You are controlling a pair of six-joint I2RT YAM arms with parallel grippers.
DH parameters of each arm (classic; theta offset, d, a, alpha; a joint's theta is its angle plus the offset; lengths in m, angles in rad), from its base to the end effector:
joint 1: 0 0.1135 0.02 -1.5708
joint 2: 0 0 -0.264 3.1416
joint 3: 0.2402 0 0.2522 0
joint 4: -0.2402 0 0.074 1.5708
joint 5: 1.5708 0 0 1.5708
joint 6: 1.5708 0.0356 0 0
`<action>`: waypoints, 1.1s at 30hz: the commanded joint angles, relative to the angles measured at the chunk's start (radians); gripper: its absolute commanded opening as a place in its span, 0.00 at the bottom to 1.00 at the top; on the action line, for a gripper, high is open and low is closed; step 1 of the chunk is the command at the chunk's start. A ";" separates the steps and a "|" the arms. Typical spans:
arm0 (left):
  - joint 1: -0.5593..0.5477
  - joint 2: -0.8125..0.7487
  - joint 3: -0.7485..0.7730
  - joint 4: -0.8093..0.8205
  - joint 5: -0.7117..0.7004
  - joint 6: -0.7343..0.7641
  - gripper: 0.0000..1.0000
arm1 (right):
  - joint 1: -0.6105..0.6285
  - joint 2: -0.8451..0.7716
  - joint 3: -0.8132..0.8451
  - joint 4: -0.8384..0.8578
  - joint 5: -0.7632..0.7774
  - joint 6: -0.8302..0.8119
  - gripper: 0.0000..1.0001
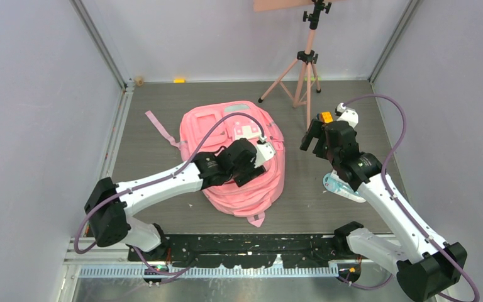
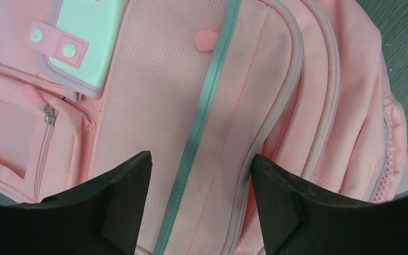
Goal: Pack the student bag
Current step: Unzip the student bag at the center of the board.
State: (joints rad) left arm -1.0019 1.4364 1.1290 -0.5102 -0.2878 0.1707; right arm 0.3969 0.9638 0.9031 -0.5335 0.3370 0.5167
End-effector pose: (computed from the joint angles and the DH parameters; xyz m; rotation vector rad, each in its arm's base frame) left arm 0.1756 -0.2559 0.2793 1.1843 2.0256 -0.0635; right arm 0.1952 0.0691 0.3151 0.3187 2.1084 0.1734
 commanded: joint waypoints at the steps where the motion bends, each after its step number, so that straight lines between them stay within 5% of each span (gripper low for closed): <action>1: 0.013 -0.039 0.022 0.041 -0.082 0.045 0.70 | -0.003 -0.021 -0.001 0.009 0.023 0.001 1.00; 24: -0.052 0.044 -0.057 0.051 -0.117 0.077 0.60 | -0.007 -0.015 0.001 -0.128 0.233 0.039 1.00; 27: -0.062 0.057 -0.056 0.056 -0.157 0.079 0.49 | -0.033 -0.004 -0.008 -0.157 0.270 0.070 1.00; 33: -0.062 0.028 -0.035 0.060 -0.197 0.041 0.06 | -0.200 -0.045 -0.068 -0.176 0.301 0.132 1.00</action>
State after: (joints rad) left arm -1.0786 1.4929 1.0771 -0.4778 -0.3798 0.2192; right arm 0.2977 0.9596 0.8791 -0.6884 0.5743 0.5804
